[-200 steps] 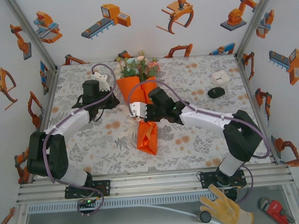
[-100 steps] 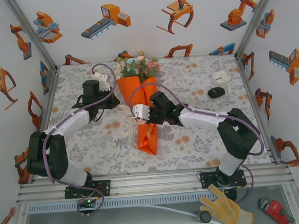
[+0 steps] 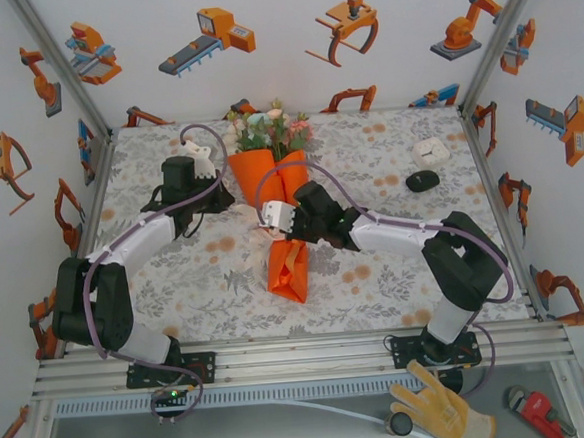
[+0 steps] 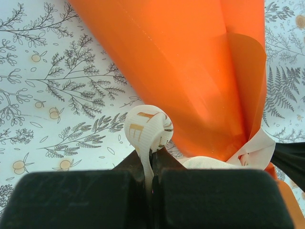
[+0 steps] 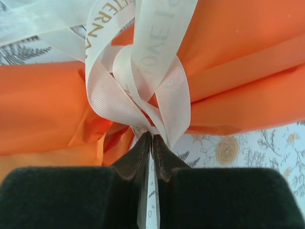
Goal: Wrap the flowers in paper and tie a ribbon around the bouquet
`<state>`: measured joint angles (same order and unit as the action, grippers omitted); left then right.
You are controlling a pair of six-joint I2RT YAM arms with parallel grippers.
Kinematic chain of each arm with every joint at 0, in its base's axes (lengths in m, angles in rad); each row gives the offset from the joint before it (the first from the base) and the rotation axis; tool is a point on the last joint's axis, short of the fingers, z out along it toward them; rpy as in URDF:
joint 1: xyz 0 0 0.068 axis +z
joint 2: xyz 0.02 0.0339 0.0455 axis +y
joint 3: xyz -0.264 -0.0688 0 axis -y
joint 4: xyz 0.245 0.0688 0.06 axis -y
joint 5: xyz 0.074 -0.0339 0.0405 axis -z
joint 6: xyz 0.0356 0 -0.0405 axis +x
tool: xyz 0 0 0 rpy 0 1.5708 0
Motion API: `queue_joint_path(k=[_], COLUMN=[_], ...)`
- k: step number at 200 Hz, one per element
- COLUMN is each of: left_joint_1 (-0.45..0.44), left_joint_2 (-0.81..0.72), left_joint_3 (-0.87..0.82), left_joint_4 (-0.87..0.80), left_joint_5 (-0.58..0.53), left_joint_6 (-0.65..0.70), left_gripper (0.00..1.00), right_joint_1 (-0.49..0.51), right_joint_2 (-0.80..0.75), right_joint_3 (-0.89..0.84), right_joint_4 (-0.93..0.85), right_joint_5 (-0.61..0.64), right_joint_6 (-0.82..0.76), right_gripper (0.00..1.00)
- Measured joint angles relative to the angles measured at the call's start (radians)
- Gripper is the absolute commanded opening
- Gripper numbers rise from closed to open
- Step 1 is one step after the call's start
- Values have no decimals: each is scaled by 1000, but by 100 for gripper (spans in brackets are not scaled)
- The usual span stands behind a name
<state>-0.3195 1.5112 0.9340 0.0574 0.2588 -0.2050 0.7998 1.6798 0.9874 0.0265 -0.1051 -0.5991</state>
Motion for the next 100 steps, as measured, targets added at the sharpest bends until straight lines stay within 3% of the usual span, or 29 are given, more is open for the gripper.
queue_joint_path(k=[29, 69, 72, 77, 81, 100], left_joint_1=[-1, -1, -1, -1, -1, -1], left_joint_2=[0, 0, 0, 0, 0, 0], left_joint_3=[0, 0, 0, 0, 0, 0], left_joint_4=[0, 0, 0, 0, 0, -1], left_joint_5=[0, 0, 0, 0, 0, 0], left_joint_6=[0, 0, 0, 0, 0, 0], left_gripper=[0, 0, 0, 0, 0, 0], right_joint_1=[0, 0, 0, 0, 0, 0], right_joint_2=[0, -5, -6, -10, -14, -40], right_joint_3=[-19, -19, -19, -19, -19, -20], right_joint_4=[-1, -10, -10, -10, -9, -3], right_joint_5=[48, 18, 15, 10, 5, -14], right_joint_6=[0, 17, 20, 26, 35, 45], right_gripper=[15, 22, 27, 47, 56, 56])
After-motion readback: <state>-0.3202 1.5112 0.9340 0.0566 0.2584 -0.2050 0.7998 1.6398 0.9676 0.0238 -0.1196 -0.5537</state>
